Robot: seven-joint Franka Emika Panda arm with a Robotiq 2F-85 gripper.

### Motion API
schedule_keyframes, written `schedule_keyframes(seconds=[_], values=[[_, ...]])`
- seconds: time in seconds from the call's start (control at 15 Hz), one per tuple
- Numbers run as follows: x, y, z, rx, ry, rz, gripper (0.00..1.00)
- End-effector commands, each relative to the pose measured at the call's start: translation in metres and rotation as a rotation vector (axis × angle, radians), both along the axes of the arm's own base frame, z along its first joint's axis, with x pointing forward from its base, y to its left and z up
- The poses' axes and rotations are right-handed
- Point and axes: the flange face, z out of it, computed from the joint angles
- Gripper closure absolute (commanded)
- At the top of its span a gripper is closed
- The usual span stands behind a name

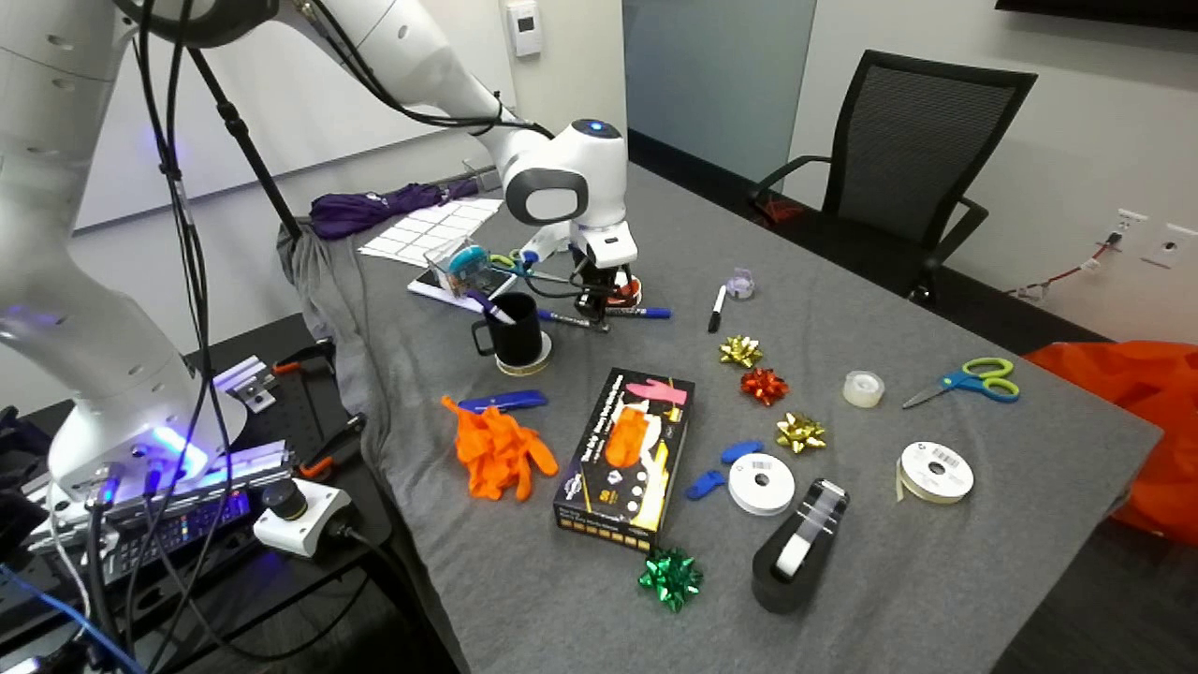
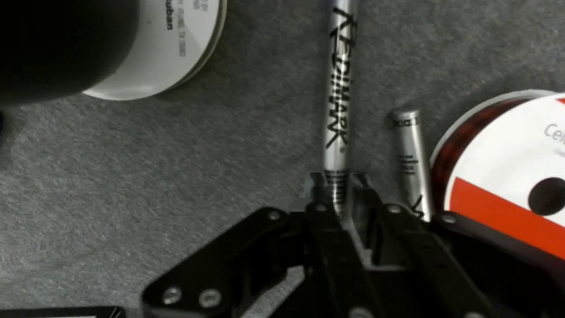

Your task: Put the pen in the cup

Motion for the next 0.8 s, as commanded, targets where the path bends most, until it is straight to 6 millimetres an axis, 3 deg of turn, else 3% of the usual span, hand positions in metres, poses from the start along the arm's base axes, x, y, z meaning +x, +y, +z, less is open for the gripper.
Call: schedule_keyframes(seconds=[0.0,0.13,0.2,0.33,0.53,0.6,0.73], values=[[-0.0058,-0.0059,-0.0118,-0.017,-0.024,0.007,0.49],[-0.0068,-0.0074,-0.0155,-0.022,-0.027,0.004,0.35],[-0.0073,-0.0076,-0.0174,-0.023,-0.025,0.004,0.79],[-0.0073,-0.0068,-0.0172,-0.023,-0.022,-0.002,0.76],[-0.0073,-0.0061,-0.0146,-0.023,-0.024,-0.001,0.97],[-0.0075,-0.0059,-0.014,-0.023,-0.023,-0.001,0.99],[-0.008,-0.0054,-0.0122,-0.021,-0.023,0.001,0.96]])
